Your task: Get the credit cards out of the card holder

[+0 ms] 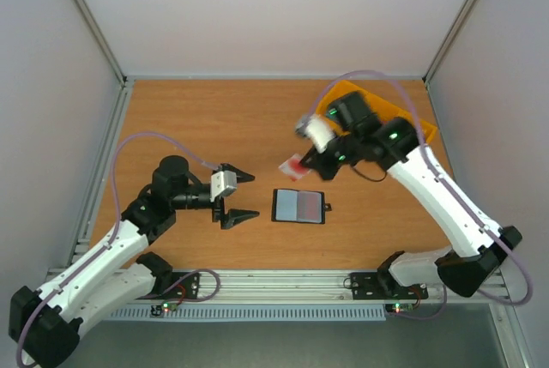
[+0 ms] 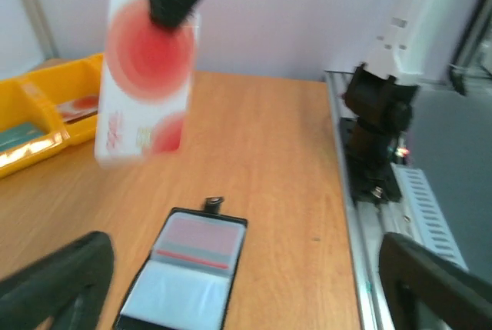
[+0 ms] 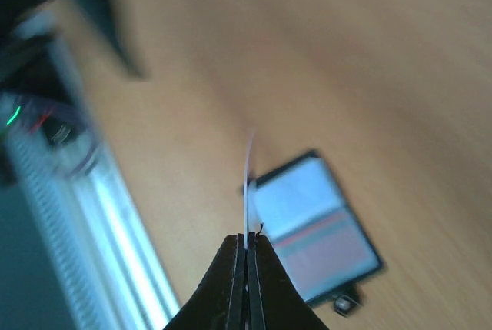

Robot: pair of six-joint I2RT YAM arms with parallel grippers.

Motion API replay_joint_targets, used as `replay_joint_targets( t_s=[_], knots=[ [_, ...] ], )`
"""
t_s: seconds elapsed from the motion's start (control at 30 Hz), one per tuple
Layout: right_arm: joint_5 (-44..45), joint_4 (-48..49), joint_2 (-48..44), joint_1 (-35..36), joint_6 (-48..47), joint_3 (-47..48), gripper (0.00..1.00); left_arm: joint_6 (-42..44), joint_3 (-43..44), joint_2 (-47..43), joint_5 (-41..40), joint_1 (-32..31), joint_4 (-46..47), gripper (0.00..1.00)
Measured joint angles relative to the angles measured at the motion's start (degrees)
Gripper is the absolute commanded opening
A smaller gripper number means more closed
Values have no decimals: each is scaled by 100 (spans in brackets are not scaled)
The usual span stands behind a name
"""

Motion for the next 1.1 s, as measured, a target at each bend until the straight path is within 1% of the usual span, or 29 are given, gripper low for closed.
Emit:
replay_joint_targets(
  t_s=[0.03,0.13,0.2,0.27,0.33,0.37,0.5,0.6,0.7,0.87,1.1],
  knots=[
    [0,168,-92,-466,184,-155,1,-153,-70,-35,-186,0,149,99],
    [-74,920,-393,-2245,1086,-848,1,-590,-260,-133,-704,2,461,99],
    [-227,1534,-549,-3300,1801,-1388,1,-890,-407,-197,-1102,20,640,99],
    [-420,2291,-605,-4354,2719,-1961,1,-1185,-584,-260,-1445,52,774,99],
    [-468,3018,-428,-5158,3617,-2391,1,-1425,-756,-317,-1740,96,820,99],
    [-463,3324,-240,-5386,3991,-2498,1,-1582,-870,-354,-1934,136,837,99],
    [-435,4242,723,-5580,4933,-2457,1,-2114,-1204,-535,-2426,422,857,99],
    [-334,4529,1510,-5584,5294,-2059,1,-2361,-1333,-619,-2586,678,872,99],
    [-175,4734,2157,-5582,5501,-1504,1,-2387,-1377,-643,-2686,769,997,99],
    [9,4826,2752,-5582,5661,-975,1,-2398,-1386,-632,-2699,780,1137,99],
    [109,4734,3167,-5565,5661,-745,1,-2398,-1399,-621,-2704,780,1305,99]
  ],
)
